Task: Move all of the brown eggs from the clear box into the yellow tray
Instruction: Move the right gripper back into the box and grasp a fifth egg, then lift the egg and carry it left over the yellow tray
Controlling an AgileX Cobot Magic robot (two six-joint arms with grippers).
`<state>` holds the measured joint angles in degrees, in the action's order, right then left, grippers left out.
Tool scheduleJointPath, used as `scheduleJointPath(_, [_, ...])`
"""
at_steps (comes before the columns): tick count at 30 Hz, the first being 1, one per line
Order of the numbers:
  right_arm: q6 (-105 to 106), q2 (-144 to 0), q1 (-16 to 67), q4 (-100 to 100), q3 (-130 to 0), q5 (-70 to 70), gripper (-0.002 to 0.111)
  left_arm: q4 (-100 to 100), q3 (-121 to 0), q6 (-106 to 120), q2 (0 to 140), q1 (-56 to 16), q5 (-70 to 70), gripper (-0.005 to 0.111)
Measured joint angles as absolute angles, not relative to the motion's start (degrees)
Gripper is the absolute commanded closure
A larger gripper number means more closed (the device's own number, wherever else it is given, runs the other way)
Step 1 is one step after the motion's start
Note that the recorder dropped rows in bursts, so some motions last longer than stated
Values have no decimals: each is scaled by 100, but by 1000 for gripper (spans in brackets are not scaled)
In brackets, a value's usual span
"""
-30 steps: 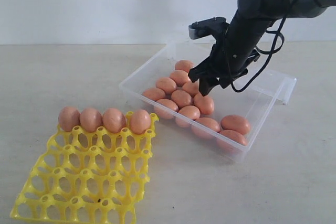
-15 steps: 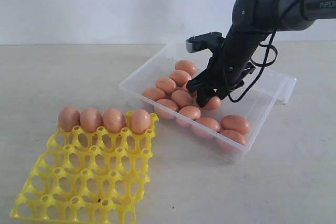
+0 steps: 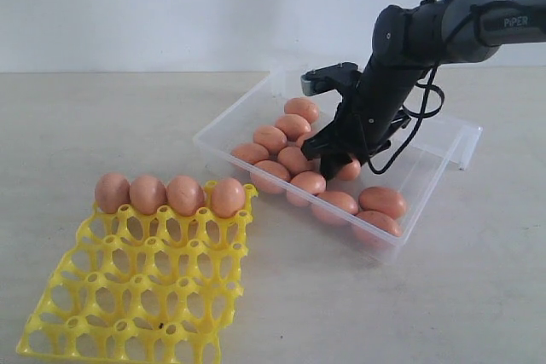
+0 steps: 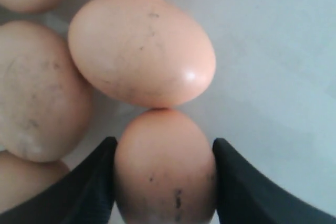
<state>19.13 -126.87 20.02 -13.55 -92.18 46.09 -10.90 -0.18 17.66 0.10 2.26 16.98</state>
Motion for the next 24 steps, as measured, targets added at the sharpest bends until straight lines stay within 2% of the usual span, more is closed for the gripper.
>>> scheduleJointPath(12, [544, -12483, 2002, -1342, -8873, 4256, 109, -1090, -18, 1766, 10, 226, 1698, 111])
scheduleJointPath(18, [405, -11163, 2111, -1320, -7335, 3027, 109, -1090, -18, 1766, 10, 226, 1698, 111])
scheduleJointPath(24, [857, -9226, 2741, -1320, -5431, 1094, 109, -1090, -18, 1766, 10, 226, 1698, 111])
